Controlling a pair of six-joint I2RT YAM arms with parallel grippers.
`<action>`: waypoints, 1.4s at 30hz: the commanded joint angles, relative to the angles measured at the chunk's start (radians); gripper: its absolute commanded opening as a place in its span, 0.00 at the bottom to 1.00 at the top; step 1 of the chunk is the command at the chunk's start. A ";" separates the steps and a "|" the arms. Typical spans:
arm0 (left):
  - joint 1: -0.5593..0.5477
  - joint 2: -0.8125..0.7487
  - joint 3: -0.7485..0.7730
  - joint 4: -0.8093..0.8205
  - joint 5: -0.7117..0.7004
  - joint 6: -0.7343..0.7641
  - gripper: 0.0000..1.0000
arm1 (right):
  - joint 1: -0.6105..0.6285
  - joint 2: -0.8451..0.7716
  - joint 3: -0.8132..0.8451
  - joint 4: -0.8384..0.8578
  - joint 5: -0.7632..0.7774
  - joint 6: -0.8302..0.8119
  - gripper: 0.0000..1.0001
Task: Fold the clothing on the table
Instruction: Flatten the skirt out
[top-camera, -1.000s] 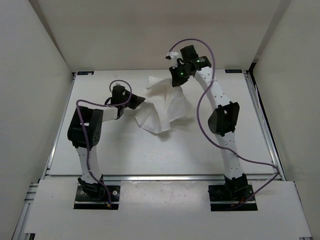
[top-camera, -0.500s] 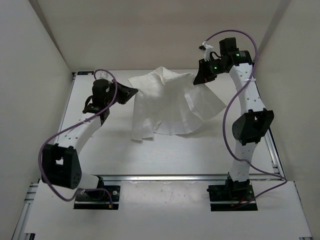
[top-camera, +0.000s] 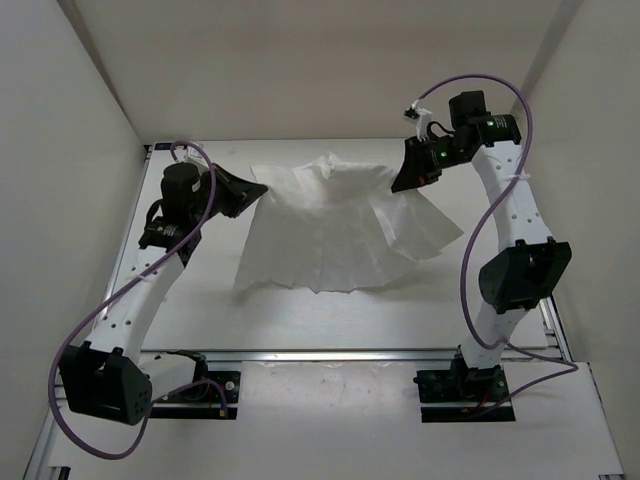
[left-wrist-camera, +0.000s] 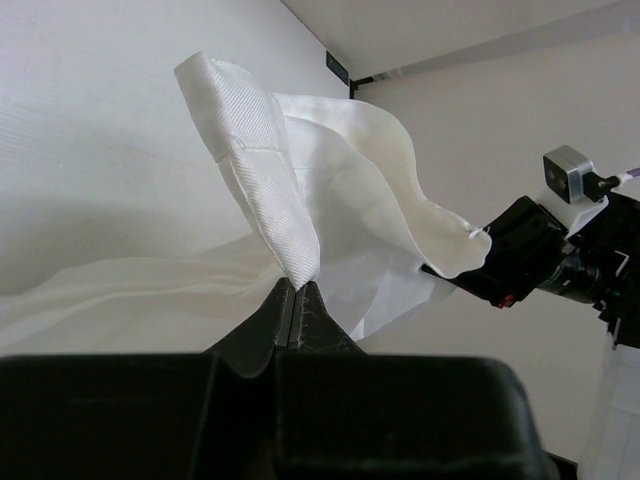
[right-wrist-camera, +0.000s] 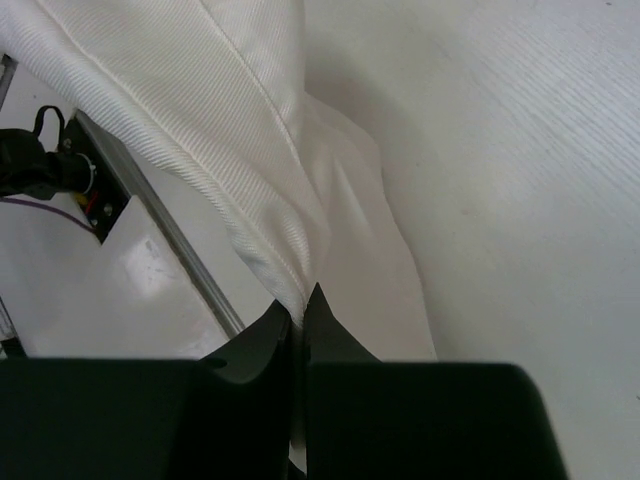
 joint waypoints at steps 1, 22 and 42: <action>0.012 -0.019 0.038 -0.005 0.045 -0.033 0.00 | -0.010 -0.070 -0.042 0.011 -0.035 0.010 0.00; 0.029 0.532 0.377 0.284 0.102 -0.009 0.00 | -0.133 0.414 0.451 0.036 -0.079 0.217 0.00; 0.062 0.679 0.258 0.480 0.207 -0.124 0.00 | -0.159 0.585 0.533 0.096 0.005 0.282 0.00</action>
